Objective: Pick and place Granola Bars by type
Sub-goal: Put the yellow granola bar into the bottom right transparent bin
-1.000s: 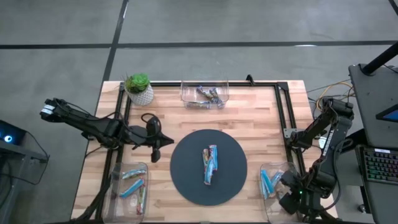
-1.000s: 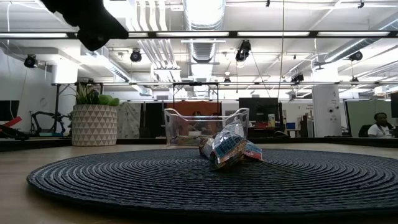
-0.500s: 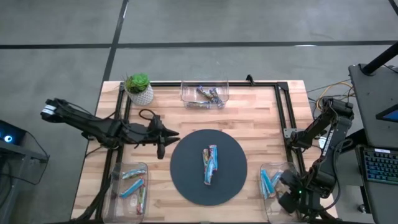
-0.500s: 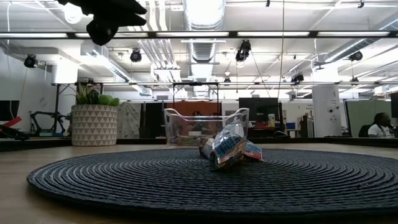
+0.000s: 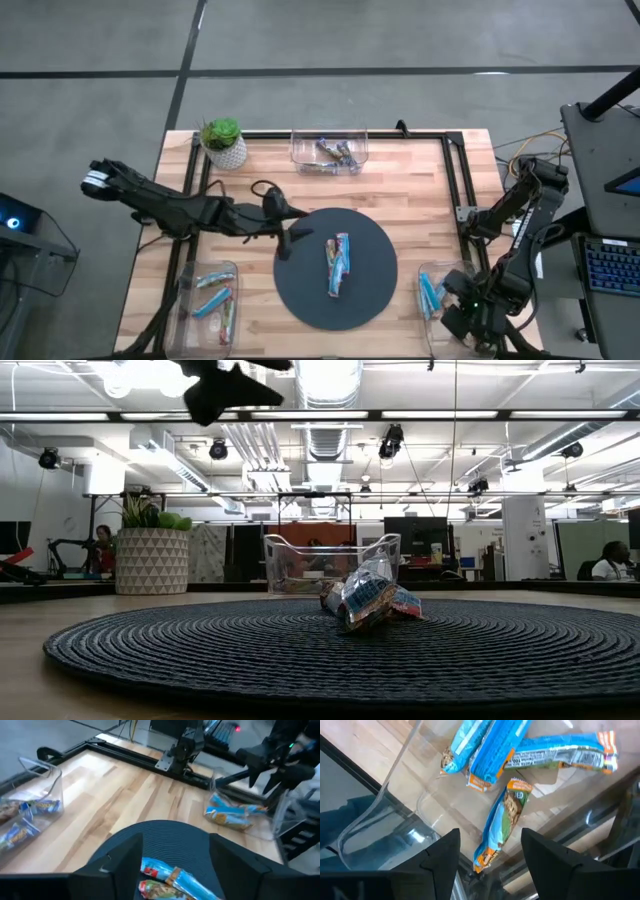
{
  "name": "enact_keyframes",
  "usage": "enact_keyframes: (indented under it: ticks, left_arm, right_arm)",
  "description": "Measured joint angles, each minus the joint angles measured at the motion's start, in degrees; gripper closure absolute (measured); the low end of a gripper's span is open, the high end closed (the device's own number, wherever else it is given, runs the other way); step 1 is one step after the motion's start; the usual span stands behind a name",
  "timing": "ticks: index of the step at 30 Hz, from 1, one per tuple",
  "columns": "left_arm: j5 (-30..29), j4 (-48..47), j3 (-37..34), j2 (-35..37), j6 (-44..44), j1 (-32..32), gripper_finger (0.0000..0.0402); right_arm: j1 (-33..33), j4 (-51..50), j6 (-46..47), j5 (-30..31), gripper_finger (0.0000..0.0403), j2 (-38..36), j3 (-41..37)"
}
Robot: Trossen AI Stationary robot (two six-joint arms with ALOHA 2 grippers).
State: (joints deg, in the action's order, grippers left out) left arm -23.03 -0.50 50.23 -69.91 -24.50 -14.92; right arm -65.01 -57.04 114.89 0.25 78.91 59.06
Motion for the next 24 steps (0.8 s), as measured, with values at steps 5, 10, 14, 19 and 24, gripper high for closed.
enact_keyframes:
  ticks: [5, 10, 14, 19, 24]
  left_arm:
    - [0.0, -7.3, 8.1, -5.6, 1.3, 0.6, 0.0182]
    - [1.8, -16.3, 16.6, -10.0, 5.7, 0.7, 0.0182]
    - [2.3, -21.6, 22.4, -13.0, 6.7, 0.7, 0.0182]
    - [2.2, -24.7, 26.8, -15.0, 6.9, 0.9, 0.0184]
    - [2.2, -25.4, 27.5, -15.5, 7.1, 0.9, 0.0184]
  right_arm:
    - [1.4, 0.0, -3.8, 0.0, 0.0199, -0.1, 0.1]
    - [2.5, 0.1, -6.1, 0.0, 0.0199, -0.8, 0.6]
    - [3.5, 0.3, -8.3, 0.0, 0.0199, -1.8, 0.6]
    - [5.4, 0.3, -13.2, 1.2, 0.0212, -4.0, 0.6]
    - [8.5, 0.3, -20.4, 5.8, 0.0272, -6.8, 0.6]
